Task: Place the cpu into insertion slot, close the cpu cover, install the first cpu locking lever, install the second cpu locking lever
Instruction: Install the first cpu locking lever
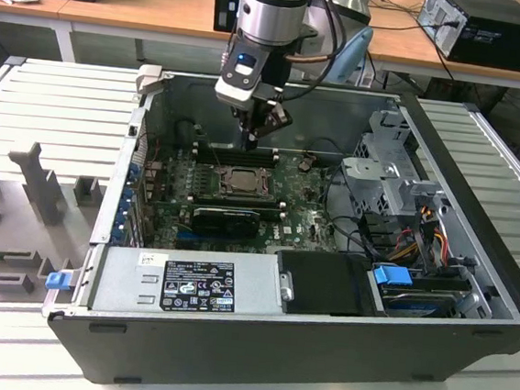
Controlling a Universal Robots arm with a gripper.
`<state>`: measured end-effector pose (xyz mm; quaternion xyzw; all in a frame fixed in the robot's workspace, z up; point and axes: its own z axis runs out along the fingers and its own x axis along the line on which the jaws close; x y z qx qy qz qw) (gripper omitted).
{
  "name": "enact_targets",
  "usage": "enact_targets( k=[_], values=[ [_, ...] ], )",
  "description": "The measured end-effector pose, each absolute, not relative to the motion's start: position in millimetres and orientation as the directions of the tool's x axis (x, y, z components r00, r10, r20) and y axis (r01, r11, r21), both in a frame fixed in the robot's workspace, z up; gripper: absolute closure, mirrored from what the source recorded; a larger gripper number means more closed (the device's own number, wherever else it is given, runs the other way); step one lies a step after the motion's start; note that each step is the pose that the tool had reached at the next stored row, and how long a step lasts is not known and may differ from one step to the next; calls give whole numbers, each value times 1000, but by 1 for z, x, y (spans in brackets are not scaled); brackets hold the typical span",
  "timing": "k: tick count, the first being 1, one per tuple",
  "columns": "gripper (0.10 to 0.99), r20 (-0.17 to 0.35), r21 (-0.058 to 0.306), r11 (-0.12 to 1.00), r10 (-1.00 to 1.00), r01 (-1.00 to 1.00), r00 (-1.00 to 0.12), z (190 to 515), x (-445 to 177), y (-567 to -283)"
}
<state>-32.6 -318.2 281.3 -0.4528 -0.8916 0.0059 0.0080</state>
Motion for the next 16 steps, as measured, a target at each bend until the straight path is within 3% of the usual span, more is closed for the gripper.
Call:
enact_targets(
  k=[16],
  values=[
    [980,9,-18,703,711,711,-703,281,-33,-318]
  ],
)
